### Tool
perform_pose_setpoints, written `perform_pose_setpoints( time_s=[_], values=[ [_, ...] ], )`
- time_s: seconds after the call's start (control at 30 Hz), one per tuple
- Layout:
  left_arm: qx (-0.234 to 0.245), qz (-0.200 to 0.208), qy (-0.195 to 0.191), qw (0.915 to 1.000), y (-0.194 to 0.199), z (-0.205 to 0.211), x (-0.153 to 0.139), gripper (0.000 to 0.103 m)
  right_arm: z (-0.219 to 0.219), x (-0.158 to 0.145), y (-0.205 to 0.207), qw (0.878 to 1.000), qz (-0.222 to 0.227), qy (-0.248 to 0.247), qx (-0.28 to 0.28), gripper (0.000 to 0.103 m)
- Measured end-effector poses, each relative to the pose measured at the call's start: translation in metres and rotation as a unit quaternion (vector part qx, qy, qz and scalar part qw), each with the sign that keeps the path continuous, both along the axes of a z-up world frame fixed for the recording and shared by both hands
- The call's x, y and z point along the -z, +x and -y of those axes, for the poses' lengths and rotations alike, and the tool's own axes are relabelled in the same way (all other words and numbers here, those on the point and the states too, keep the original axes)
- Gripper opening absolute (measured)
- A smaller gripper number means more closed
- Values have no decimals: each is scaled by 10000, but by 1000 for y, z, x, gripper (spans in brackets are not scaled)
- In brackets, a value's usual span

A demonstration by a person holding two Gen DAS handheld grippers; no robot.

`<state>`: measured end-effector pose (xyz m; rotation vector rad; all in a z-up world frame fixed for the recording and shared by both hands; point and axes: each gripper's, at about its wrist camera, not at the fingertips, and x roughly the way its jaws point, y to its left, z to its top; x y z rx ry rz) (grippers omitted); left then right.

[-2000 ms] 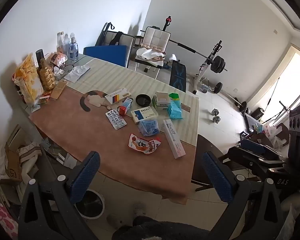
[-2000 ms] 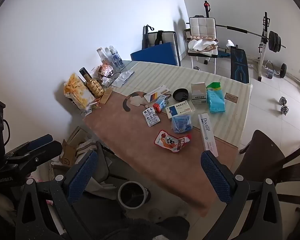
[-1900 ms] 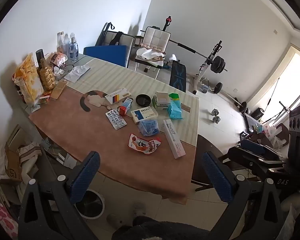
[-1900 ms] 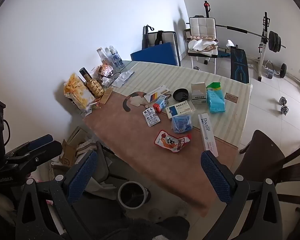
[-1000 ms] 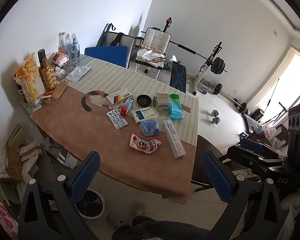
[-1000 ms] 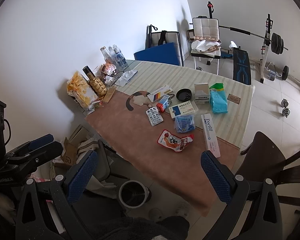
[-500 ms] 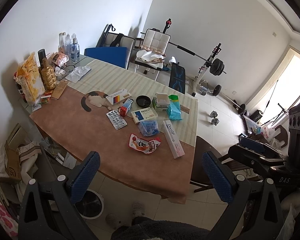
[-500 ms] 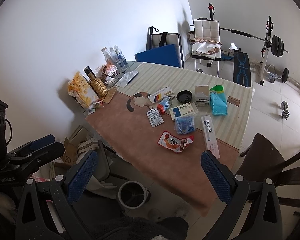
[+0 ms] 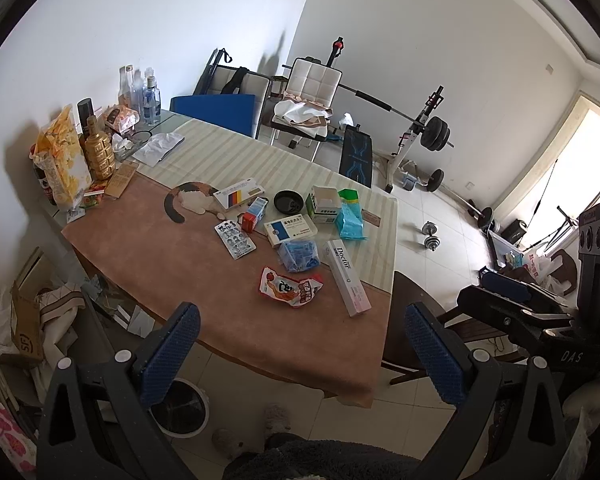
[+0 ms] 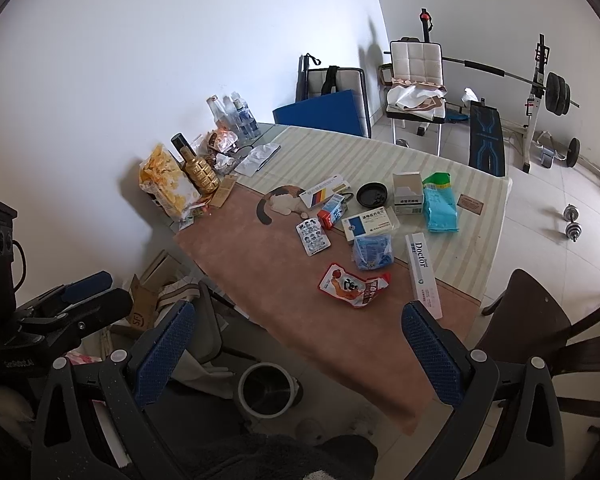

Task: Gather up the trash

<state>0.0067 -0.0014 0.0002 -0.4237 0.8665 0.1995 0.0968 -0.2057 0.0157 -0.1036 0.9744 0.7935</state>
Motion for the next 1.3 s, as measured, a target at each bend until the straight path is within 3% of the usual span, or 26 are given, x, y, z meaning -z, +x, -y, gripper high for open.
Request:
perform_pose_setpoints(
  time_s=[1.3],
  values=[
    [-6, 66, -6, 10000, -9, -1, 0, 103, 2, 1, -2, 10000, 17, 31, 10, 103]
  ],
)
